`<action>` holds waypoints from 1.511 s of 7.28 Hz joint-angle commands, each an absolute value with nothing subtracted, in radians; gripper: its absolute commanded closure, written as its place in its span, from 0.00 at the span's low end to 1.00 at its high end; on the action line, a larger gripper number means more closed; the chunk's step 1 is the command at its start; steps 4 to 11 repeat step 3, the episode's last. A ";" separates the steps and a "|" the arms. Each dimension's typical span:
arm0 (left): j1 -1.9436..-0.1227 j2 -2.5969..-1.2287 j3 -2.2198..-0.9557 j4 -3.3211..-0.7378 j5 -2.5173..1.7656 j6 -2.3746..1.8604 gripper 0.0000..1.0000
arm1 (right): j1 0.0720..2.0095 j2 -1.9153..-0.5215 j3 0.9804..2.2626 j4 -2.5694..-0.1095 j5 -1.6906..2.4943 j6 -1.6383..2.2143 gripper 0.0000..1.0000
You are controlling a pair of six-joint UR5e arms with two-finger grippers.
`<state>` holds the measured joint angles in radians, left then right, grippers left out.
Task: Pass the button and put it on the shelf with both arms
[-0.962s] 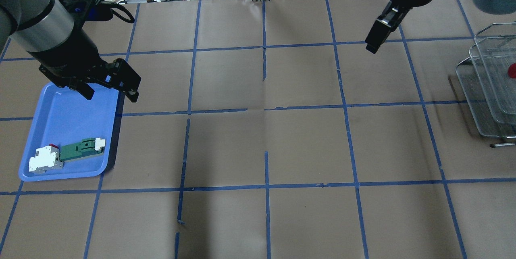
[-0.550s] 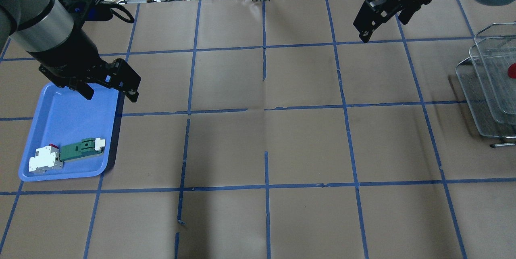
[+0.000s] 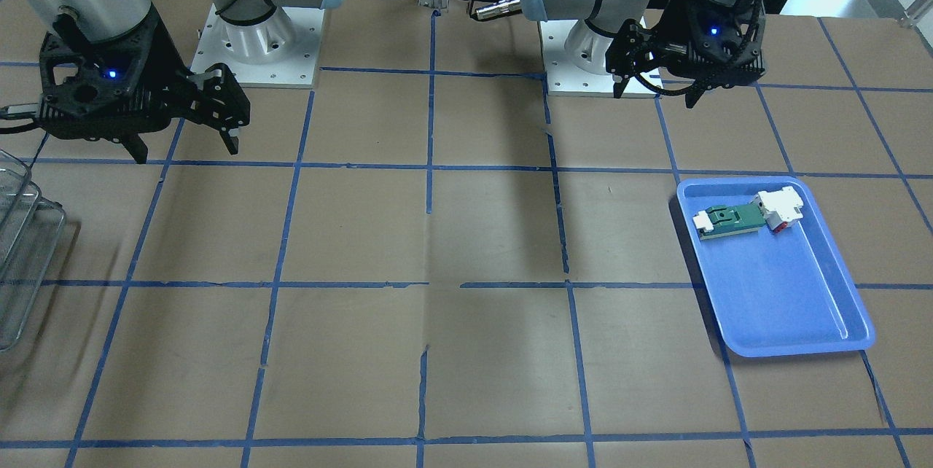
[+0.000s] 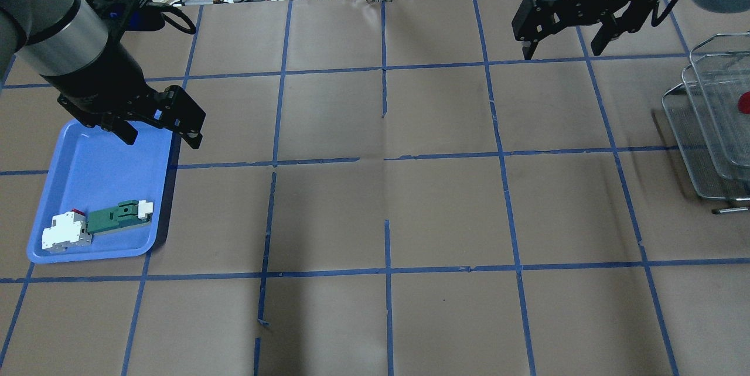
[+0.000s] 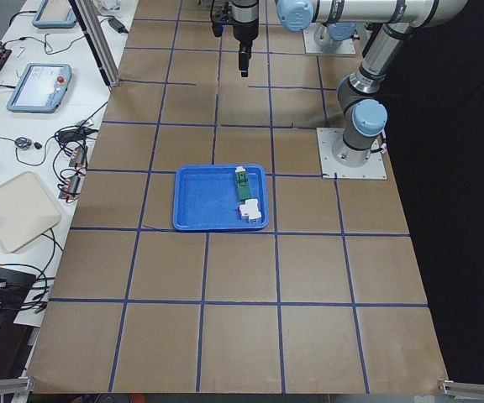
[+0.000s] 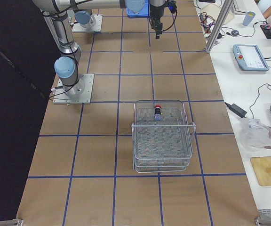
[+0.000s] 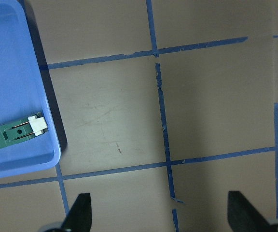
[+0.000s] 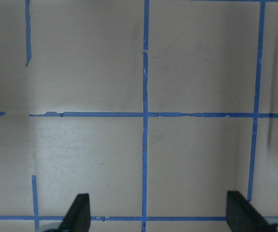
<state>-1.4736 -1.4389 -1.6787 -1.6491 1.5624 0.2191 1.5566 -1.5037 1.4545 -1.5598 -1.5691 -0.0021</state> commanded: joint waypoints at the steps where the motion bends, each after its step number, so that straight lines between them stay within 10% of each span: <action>1: -1.473 -1.439 -1.678 -1.648 1.562 0.219 0.00 | 1.551 -1.512 1.457 -1.578 -1.569 0.046 0.00; 11: -1.473 -1.439 -1.678 -1.647 1.562 0.219 0.00 | 1.552 -1.514 1.469 -1.612 -1.572 0.046 0.00</action>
